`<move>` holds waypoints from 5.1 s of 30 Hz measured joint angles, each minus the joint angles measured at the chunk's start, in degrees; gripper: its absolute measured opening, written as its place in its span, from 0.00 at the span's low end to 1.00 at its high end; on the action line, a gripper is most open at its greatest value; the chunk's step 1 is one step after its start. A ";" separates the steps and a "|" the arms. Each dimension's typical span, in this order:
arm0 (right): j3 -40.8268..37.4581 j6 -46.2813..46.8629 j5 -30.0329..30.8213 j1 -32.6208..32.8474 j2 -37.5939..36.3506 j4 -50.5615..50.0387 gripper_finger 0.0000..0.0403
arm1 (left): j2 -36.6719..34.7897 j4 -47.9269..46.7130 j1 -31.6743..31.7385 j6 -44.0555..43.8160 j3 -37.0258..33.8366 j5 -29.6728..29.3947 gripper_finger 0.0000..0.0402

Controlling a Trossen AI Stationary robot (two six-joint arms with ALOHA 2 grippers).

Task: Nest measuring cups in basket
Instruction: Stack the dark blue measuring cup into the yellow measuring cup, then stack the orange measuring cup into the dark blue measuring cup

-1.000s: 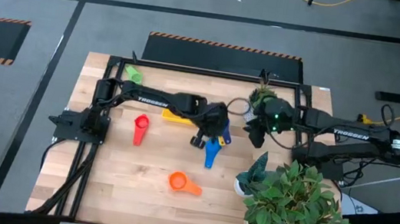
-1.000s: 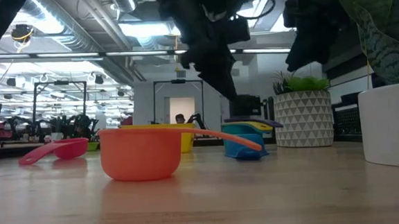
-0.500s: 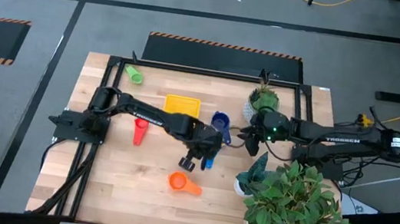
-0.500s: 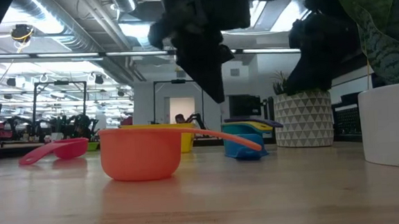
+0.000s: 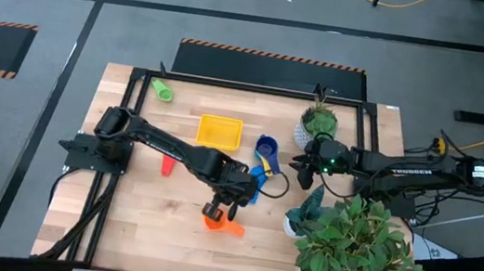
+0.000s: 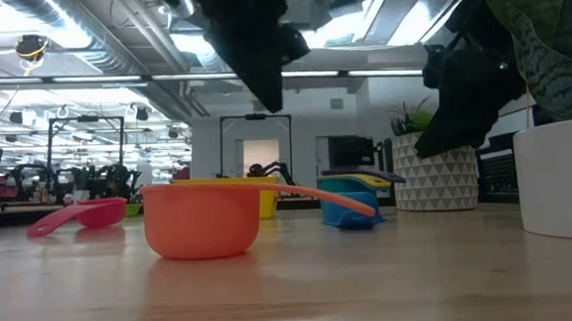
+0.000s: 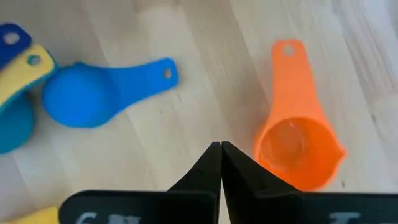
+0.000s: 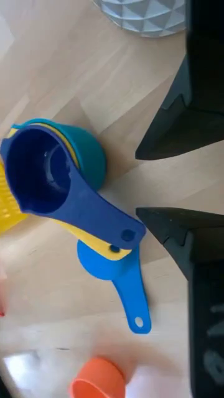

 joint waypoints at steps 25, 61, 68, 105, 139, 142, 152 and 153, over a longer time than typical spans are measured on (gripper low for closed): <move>0.02 1.71 3.76 3.38 8.83 6.15 0.34 | -8.21 -10.09 -3.73 -8.79 -0.04 -4.31 0.01; 0.06 2.80 -4.19 5.14 20.62 21.46 0.34 | -8.14 -10.19 -3.78 -14.17 -0.04 -4.31 0.04; 0.06 2.74 -4.19 5.14 18.43 19.46 0.34 | -8.12 -10.66 -3.78 -26.63 -0.04 -3.00 0.10; 0.06 1.21 -4.22 5.12 16.89 19.65 0.34 | -8.06 11.40 -5.56 -77.65 -23.50 3.51 0.34; 0.08 1.21 -4.22 5.12 16.92 19.21 0.34 | -4.47 22.39 -6.07 -73.52 -27.43 0.24 0.28; 0.08 1.21 -4.22 5.14 16.94 19.20 0.34 | -4.47 22.53 -6.07 -72.01 -27.43 0.25 0.20; 0.08 -0.21 -4.76 5.13 13.13 14.81 0.34 | -5.06 22.55 -3.41 -59.94 -26.85 0.36 0.02; 0.08 -0.21 -4.76 5.14 12.05 13.87 0.34 | -5.23 22.10 -2.82 -57.32 -26.48 0.40 0.02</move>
